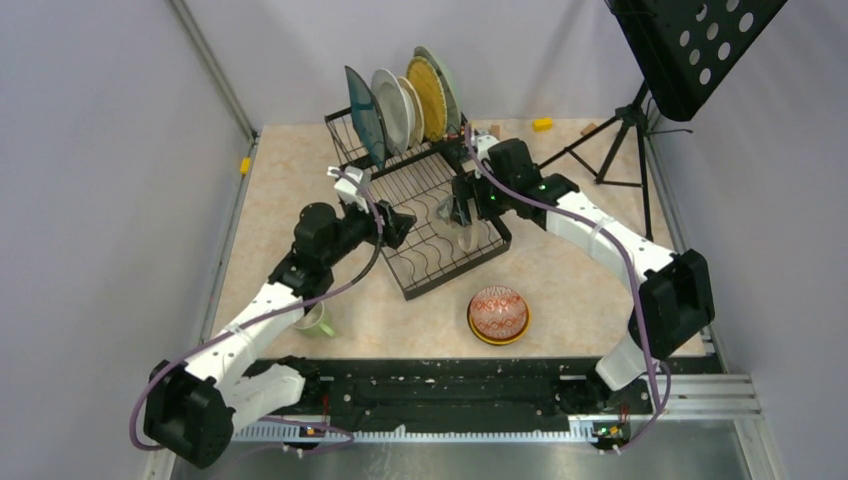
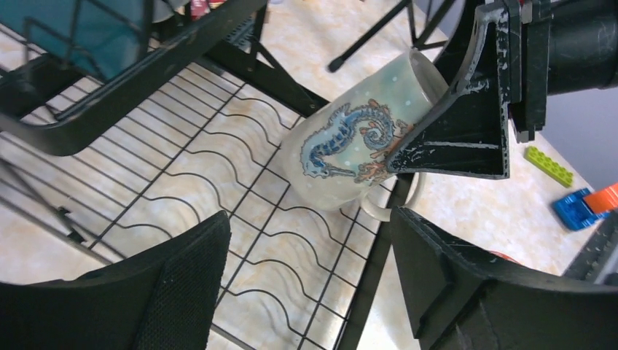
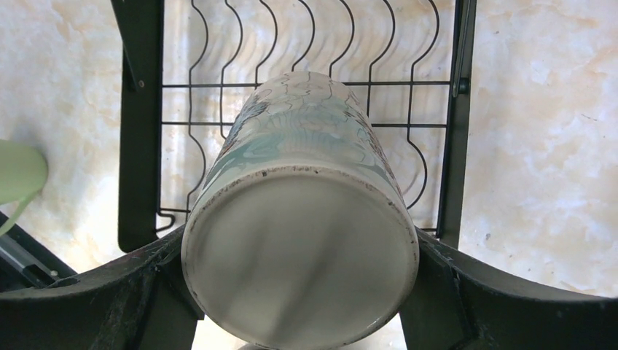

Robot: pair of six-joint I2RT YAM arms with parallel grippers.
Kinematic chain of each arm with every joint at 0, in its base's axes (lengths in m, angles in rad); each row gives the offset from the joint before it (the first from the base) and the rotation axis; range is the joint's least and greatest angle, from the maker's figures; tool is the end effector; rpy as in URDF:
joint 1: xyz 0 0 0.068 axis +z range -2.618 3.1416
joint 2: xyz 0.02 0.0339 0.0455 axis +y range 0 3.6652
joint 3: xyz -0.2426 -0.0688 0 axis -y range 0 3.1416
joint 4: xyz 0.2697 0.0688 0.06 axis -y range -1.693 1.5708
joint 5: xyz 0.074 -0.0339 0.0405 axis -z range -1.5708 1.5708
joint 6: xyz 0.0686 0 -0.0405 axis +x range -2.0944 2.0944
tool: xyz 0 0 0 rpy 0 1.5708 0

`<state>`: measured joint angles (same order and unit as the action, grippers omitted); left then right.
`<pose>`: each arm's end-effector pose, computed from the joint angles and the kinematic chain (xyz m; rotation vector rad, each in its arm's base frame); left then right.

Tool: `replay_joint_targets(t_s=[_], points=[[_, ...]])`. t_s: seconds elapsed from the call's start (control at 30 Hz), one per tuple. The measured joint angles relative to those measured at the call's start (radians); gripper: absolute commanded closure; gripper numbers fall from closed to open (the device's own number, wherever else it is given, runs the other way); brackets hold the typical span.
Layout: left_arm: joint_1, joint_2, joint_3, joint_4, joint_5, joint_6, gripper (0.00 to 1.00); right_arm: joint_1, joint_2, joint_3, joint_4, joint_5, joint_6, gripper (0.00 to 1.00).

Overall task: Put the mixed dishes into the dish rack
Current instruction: Turn the cup upside down in the dish rack.

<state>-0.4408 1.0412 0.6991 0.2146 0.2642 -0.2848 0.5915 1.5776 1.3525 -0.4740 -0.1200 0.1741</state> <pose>0.2734 -0.1488 0.2711 0.3387 1.7204 -0.7602 0.3330 0.2336 0.2629 -0.5444 2.2571 0.5331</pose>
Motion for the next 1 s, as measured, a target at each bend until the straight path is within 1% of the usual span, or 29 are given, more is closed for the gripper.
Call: replay_joint_targets(t_s=[0.07, 0.27, 0.43, 0.93, 1.0], points=[[0.0, -0.018, -0.008, -0.01, -0.041, 0.004, 0.05, 0.007, 0.021, 0.027, -0.027, 0.011, -0.013, 1.0], [0.0, -0.068, -0.034, -0.01, -0.122, 0.007, 0.02, 0.039, 0.087, 0.1, -0.084, 0.056, -0.057, 1.0], [0.001, -0.071, -0.036, -0.01, -0.154, 0.006, 0.01, 0.051, 0.112, 0.14, -0.149, 0.084, -0.082, 1.0], [0.002, -0.109, -0.039, -0.037, -0.225, 0.003, 0.01, 0.082, 0.266, 0.438, -0.365, 0.159, -0.14, 1.0], [0.002, -0.109, -0.039, -0.045, -0.229, 0.003, 0.01, 0.083, 0.285, 0.458, -0.386, 0.166, -0.143, 1.0]])
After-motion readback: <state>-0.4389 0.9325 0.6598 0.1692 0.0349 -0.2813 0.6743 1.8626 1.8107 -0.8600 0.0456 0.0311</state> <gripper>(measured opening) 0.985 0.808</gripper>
